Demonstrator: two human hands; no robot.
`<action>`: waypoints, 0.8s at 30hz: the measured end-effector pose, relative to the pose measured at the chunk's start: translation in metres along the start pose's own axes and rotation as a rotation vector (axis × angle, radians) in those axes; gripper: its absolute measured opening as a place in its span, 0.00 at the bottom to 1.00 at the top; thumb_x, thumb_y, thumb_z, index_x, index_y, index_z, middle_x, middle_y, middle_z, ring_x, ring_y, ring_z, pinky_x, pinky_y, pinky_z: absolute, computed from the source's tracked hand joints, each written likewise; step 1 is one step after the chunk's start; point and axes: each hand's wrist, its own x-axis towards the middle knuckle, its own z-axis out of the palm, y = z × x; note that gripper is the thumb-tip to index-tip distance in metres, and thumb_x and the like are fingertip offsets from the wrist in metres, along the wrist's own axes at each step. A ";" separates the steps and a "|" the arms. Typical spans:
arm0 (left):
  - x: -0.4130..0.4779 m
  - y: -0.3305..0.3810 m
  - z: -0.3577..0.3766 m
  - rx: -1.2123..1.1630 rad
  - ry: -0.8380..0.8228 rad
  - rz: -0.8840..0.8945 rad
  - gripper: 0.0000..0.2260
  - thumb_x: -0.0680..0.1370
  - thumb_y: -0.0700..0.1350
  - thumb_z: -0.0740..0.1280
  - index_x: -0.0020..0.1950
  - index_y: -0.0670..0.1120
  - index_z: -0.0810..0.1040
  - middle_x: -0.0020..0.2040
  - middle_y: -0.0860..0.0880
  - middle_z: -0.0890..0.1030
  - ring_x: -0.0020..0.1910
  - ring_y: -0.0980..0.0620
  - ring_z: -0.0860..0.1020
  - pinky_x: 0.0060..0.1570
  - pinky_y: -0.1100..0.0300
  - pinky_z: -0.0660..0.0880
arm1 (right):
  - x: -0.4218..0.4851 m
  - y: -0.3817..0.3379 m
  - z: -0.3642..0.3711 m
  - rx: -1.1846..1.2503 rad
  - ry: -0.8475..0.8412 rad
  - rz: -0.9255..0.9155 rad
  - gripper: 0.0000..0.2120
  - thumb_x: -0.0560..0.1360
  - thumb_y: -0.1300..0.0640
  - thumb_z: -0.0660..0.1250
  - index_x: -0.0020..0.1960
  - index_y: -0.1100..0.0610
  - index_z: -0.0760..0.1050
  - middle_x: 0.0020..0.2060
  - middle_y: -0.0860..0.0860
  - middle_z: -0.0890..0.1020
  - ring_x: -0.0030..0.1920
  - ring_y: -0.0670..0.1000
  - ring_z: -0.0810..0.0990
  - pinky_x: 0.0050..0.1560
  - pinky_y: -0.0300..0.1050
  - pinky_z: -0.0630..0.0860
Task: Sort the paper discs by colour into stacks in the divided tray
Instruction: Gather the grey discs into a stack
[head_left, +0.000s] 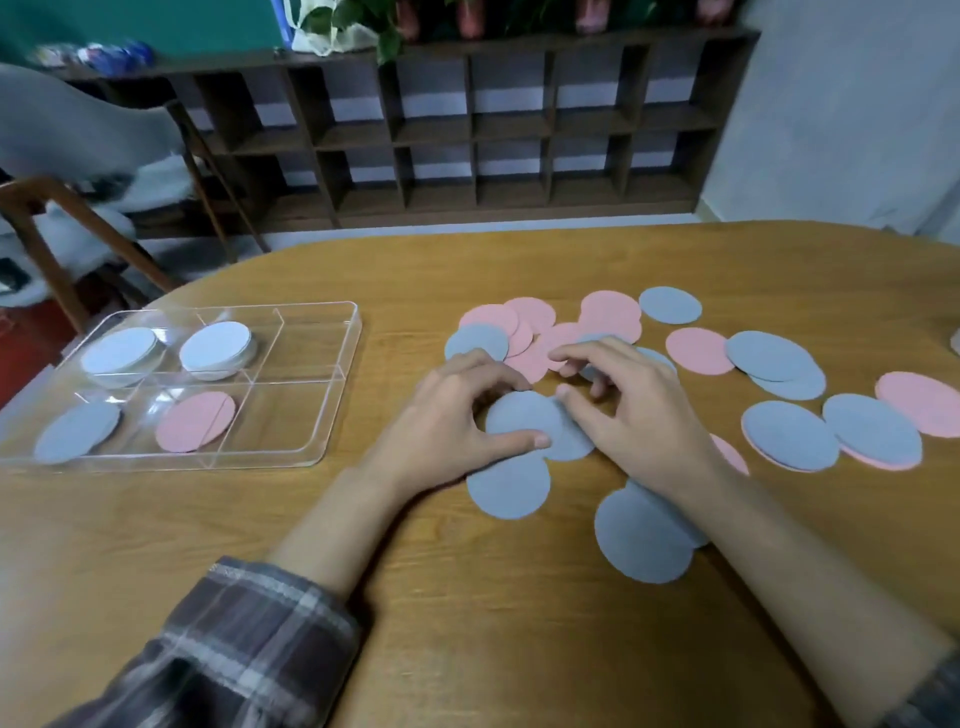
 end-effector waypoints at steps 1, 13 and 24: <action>0.000 0.000 -0.001 -0.016 0.008 0.011 0.18 0.70 0.58 0.80 0.56 0.53 0.83 0.48 0.56 0.79 0.47 0.58 0.77 0.48 0.66 0.72 | 0.000 0.000 0.002 0.003 0.000 0.002 0.14 0.77 0.61 0.73 0.61 0.54 0.82 0.48 0.47 0.81 0.42 0.48 0.75 0.46 0.34 0.72; -0.005 0.010 -0.008 -0.324 0.160 0.001 0.04 0.80 0.42 0.74 0.49 0.46 0.80 0.38 0.52 0.80 0.36 0.48 0.79 0.40 0.62 0.74 | -0.002 -0.012 -0.003 0.062 -0.144 -0.011 0.07 0.81 0.54 0.70 0.59 0.51 0.82 0.34 0.48 0.79 0.35 0.48 0.77 0.35 0.33 0.68; -0.009 0.008 0.010 0.065 -0.131 0.171 0.22 0.79 0.59 0.72 0.71 0.52 0.79 0.77 0.54 0.71 0.77 0.57 0.67 0.76 0.57 0.65 | 0.001 0.013 -0.010 0.141 0.083 0.175 0.04 0.81 0.56 0.67 0.53 0.52 0.80 0.31 0.58 0.79 0.33 0.57 0.72 0.36 0.53 0.69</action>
